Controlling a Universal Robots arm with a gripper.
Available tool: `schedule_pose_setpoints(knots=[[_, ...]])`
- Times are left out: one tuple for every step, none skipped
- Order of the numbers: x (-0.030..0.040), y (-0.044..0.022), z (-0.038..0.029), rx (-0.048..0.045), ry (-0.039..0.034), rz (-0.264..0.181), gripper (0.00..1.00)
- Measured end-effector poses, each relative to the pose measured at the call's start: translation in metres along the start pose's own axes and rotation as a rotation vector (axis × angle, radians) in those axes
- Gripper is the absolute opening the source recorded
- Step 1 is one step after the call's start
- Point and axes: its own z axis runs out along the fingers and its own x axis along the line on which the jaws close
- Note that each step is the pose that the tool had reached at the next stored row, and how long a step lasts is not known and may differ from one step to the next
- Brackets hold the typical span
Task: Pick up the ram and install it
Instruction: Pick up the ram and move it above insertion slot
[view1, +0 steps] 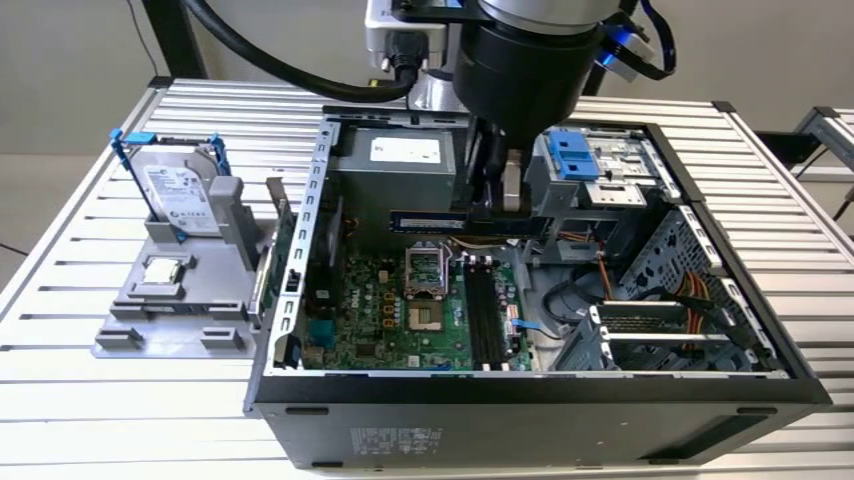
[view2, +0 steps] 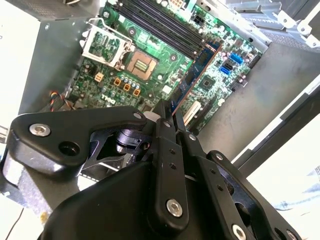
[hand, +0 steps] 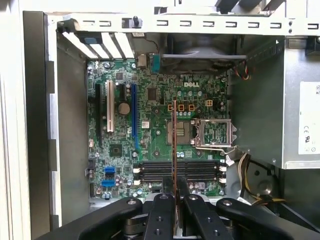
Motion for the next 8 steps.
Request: schedule_pose_setpoints(knots=[[0.0000,-0.0009,0.0000,0.0000,0.0000,0.000,0.00],[-0.0001,-0.0017,0.0000,0.0000,0.0000,0.000,0.00],[-0.0001,-0.0026,0.0000,0.0000,0.0000,0.000,0.00],[-0.0001,-0.0035,-0.0001,0.0000,0.0000,0.000,0.00],[-0.0001,-0.0044,-0.0001,0.0000,0.0000,0.000,0.00],[-0.0002,-0.0052,-0.0001,0.0000,0.0000,0.000,0.00],[-0.0002,-0.0060,-0.0001,0.0000,0.0000,0.000,0.00],[-0.0002,-0.0068,-0.0001,0.0000,0.0000,0.000,0.00]])
